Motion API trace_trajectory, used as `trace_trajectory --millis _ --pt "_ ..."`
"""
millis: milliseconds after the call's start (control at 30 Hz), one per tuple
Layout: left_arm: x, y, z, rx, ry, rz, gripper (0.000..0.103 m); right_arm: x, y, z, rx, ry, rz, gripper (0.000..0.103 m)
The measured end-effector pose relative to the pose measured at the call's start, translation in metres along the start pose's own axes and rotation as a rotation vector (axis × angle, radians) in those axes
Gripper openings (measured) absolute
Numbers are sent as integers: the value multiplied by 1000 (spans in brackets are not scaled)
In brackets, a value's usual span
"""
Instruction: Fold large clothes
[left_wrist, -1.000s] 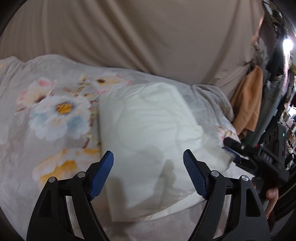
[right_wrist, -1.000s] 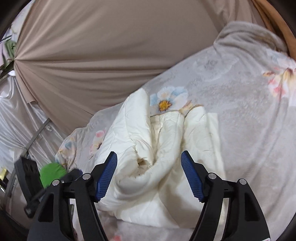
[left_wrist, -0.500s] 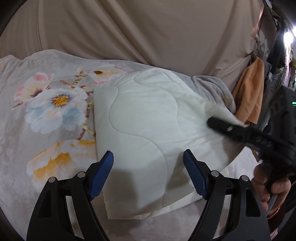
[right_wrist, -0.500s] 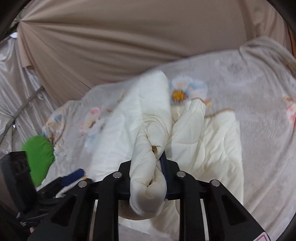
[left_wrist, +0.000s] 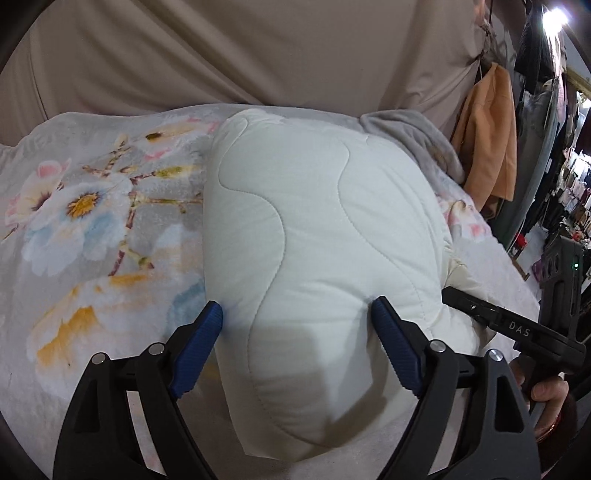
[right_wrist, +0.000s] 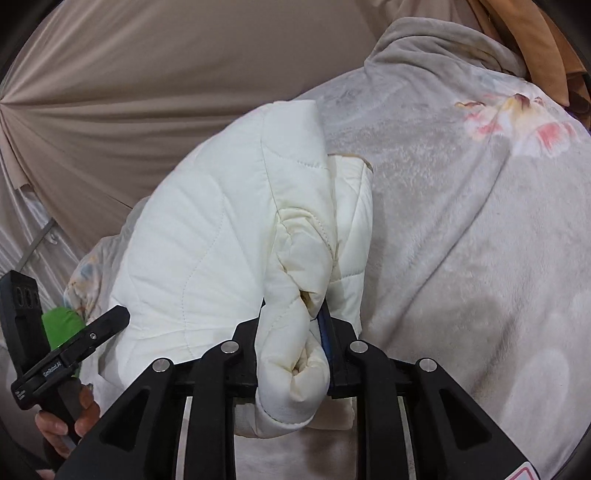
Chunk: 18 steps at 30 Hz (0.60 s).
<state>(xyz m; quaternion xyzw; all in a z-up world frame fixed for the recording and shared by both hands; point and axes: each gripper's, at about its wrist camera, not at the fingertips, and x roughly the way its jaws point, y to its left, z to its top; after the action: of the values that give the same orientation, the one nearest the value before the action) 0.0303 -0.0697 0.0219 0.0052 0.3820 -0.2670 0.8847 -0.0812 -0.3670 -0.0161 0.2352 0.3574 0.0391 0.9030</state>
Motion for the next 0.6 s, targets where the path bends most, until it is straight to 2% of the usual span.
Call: trace_trajectory --millis 100,200,333,367,467,533,600 --pt "5 2 -3 -5 6 23 82 0 5 0 -41 -11 -19 24" --pt "5 1 -4 -3 3 41 82 -14 12 5 -26 -38 -20 30" --pt "4 4 -3 -14 6 42 82 -49 32 25 -57 -133 -38 32" --pt "4 4 -2 -15 7 41 82 -54 42 34 -86 -143 -52 31" --pt "3 4 -2 -15 7 42 82 -56 71 57 -159 -158 -61 20" --pt "3 5 -2 -13 8 46 82 -46 89 73 -215 -158 -69 14" --pt "3 5 -1 -12 8 48 82 -28 99 87 -236 -137 -93 12"
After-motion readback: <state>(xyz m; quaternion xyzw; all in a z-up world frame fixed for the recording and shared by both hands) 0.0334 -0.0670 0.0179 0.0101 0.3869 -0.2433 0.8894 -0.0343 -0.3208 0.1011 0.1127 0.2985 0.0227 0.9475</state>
